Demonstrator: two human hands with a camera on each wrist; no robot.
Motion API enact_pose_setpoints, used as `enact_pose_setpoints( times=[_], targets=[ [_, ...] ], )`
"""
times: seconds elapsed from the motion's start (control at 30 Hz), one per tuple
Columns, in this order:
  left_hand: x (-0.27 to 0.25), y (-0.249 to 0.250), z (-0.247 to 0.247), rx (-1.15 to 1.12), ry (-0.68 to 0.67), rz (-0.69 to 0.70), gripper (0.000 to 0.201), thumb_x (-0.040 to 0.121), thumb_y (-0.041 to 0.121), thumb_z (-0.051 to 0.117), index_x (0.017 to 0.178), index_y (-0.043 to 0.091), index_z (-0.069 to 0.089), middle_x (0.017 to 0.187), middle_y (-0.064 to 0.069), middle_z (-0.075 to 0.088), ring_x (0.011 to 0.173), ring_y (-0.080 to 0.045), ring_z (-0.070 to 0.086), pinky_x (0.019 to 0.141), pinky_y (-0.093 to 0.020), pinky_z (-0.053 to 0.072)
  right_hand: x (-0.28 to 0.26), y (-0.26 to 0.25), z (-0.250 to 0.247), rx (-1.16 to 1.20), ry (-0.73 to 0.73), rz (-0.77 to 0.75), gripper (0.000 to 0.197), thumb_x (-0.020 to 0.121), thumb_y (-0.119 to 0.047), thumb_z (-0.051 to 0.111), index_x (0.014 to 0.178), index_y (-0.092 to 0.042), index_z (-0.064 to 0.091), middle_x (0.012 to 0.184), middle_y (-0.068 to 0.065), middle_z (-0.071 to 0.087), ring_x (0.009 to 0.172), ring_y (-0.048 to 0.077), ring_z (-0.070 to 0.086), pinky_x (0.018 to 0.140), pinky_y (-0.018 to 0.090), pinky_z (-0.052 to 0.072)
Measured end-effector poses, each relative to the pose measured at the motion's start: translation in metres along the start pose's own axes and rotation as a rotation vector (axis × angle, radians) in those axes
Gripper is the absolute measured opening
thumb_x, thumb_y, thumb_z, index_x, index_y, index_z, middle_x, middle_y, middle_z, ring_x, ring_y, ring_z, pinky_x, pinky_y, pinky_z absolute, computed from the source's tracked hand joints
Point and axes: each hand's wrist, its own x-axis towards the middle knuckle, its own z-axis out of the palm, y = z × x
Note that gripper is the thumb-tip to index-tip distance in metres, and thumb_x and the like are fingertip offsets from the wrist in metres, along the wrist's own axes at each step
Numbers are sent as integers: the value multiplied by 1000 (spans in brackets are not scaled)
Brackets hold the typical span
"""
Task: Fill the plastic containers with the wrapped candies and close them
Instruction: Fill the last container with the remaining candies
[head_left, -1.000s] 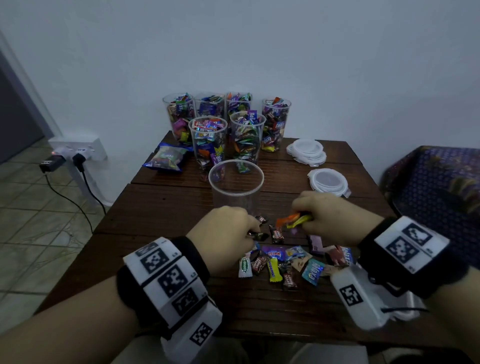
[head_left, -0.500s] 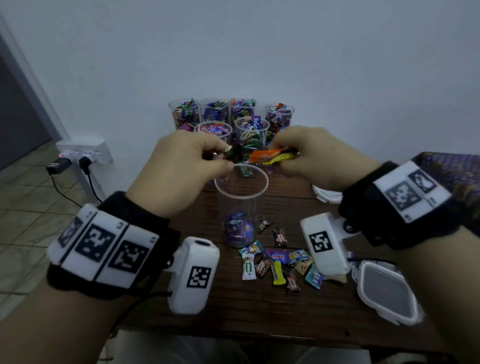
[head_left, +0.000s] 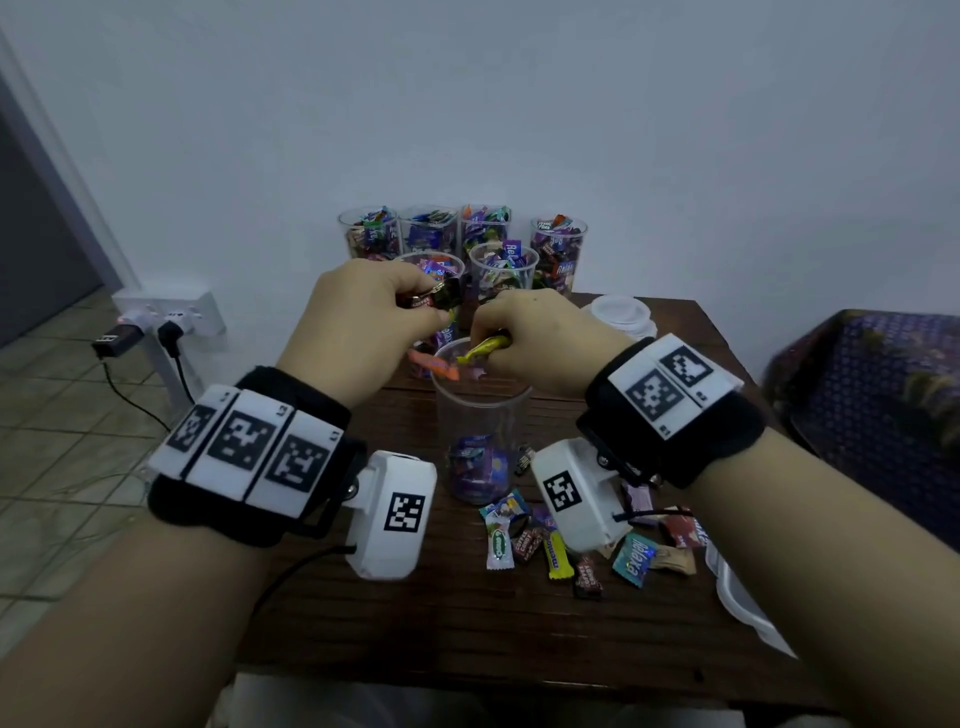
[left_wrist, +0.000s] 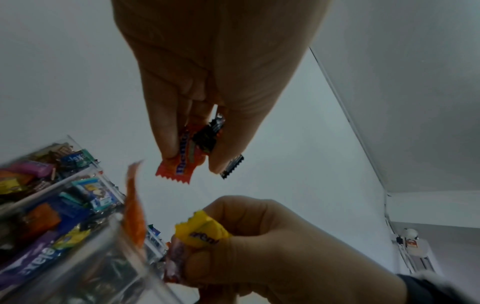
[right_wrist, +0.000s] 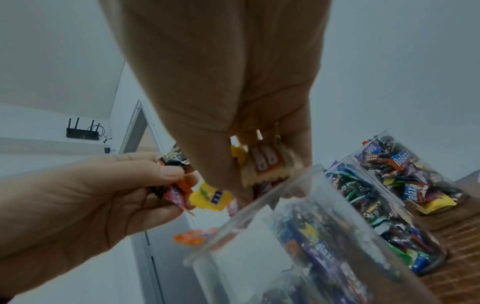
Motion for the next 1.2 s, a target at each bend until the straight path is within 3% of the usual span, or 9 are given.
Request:
enact_pose_setpoints(
  times=[0.2,0.33,0.53,0.7,0.83,0.93,1.03,1.13,1.2],
  targets=[
    [3,-6,5,-7,-4,-28,23,81,20,71,103,12,72,83,1,61,81,-13,54,72,-22,34,0,3,6,38,14,12,14,87,-19,58,99,-14,63,101,4,56,97,22,54,83,33,45],
    [3,-4,6,-31,-33,-27,18,81,18,71,99,13,73,80,1,64,79,-17,58,73,-25,41,-4,3,6,70,42,12,19,88,-18,56,106,-18,64,108,2,60,99,18,56,77,26,40],
    [5,1,9,-41,-84,-42,9,81,19,71,90,21,69,71,11,59,74,-15,56,66,-23,36,-20,15,22,370,394,100,24,89,-21,60,112,-13,62,104,-2,57,99,12,54,88,25,42],
    [6,10,16,30,-113,-4,21,84,20,69,104,14,70,80,4,58,82,-13,52,68,-19,34,-38,33,55,799,285,292,74,72,-48,73,134,-20,44,127,-5,53,119,14,51,102,38,43],
    [9,13,26,75,-219,50,23,84,22,69,106,14,69,89,-1,65,78,-11,54,57,-14,33,-42,28,74,887,134,305,109,52,-63,77,143,-31,26,135,-7,47,122,18,51,97,50,47],
    [7,14,31,98,-273,39,28,84,23,68,111,16,67,90,3,62,79,-9,55,67,-16,34,-41,25,78,874,130,287,112,53,-59,76,145,-30,19,136,-7,46,125,14,47,103,46,42],
    [6,11,33,101,-302,24,30,84,23,68,114,22,66,93,7,64,73,0,53,61,-13,36,-40,25,78,837,153,294,100,67,-43,80,145,-24,20,136,-5,47,127,12,43,105,40,40],
    [4,8,33,141,-316,34,35,85,25,68,119,28,63,101,7,65,83,-3,54,59,-5,33,-39,27,79,823,181,290,89,73,-29,79,143,-20,25,131,-5,50,123,10,45,101,29,41],
    [2,10,32,151,-304,44,35,85,26,67,119,30,63,91,11,63,87,-3,55,61,-5,35,-39,27,80,807,195,277,85,73,-28,79,141,-19,28,128,-6,53,121,9,47,97,23,40]
  ],
)
